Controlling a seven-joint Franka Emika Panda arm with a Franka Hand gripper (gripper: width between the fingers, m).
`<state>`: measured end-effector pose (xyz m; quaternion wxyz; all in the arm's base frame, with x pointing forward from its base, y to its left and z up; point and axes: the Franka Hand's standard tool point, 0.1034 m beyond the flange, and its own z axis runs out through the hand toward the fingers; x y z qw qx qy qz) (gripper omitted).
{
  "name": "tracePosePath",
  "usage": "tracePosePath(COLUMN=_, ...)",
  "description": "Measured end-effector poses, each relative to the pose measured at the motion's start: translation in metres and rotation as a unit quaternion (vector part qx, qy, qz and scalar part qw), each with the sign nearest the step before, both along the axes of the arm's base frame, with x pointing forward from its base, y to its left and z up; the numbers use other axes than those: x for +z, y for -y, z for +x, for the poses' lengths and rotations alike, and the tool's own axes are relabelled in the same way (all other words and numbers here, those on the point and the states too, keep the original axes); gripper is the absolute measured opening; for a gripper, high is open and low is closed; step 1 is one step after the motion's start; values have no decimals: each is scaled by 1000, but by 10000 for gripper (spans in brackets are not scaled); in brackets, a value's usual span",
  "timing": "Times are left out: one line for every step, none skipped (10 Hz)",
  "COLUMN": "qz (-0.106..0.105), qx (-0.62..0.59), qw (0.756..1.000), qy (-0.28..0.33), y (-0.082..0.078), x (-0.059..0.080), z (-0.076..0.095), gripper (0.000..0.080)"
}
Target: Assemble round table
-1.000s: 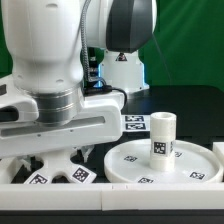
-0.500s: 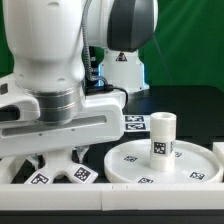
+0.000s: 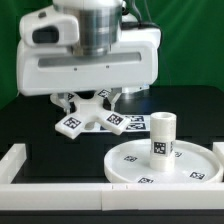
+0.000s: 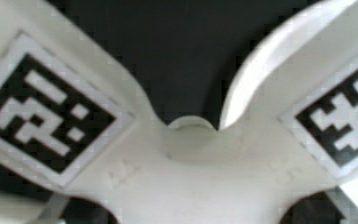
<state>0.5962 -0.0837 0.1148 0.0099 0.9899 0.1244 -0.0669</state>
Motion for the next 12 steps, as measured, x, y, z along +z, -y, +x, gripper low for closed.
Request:
tracePosePath(qz=6, qx=0, qw=1000, qy=29, y=1, x=-4, z=2, gripper=446)
tracePosePath(qz=11, qx=0, qw=998, qy=62, y=2, x=-4, z=4, gripper=446)
tracePosePath(qz=12, qx=4, qw=996, qy=86, y=3, x=-4, z=6, gripper=446)
tracePosePath(qz=15, qx=-6, qw=993, qy=118, y=1, x=-1, z=7, gripper=446)
tracePosePath(qz=27, qx=-18, qw=990, qy=140, y=-17, x=15, z=1, gripper=446)
tracePosePath(qz=36, qx=-29, qw=985, qy=167, y=-37, x=26, z=-12, gripper=446)
tracePosePath(qz=35, qx=-36, qw=986, qy=162, y=-59, x=31, z=-19, gripper=446)
tracePosePath(qz=29, qx=-17, qw=986, qy=164, y=-70, x=31, z=-17, gripper=447)
tracePosePath(qz=31, qx=-20, qw=986, qy=162, y=-65, x=29, z=-18, gripper=447)
tracePosePath(qz=31, qx=-21, qw=986, qy=162, y=-64, x=29, z=-18, gripper=447)
tracePosePath(qz=31, qx=-20, qw=986, qy=162, y=-66, x=28, z=-19, gripper=448)
tracePosePath(qz=32, qx=-20, qw=986, qy=162, y=-68, x=29, z=-19, gripper=448)
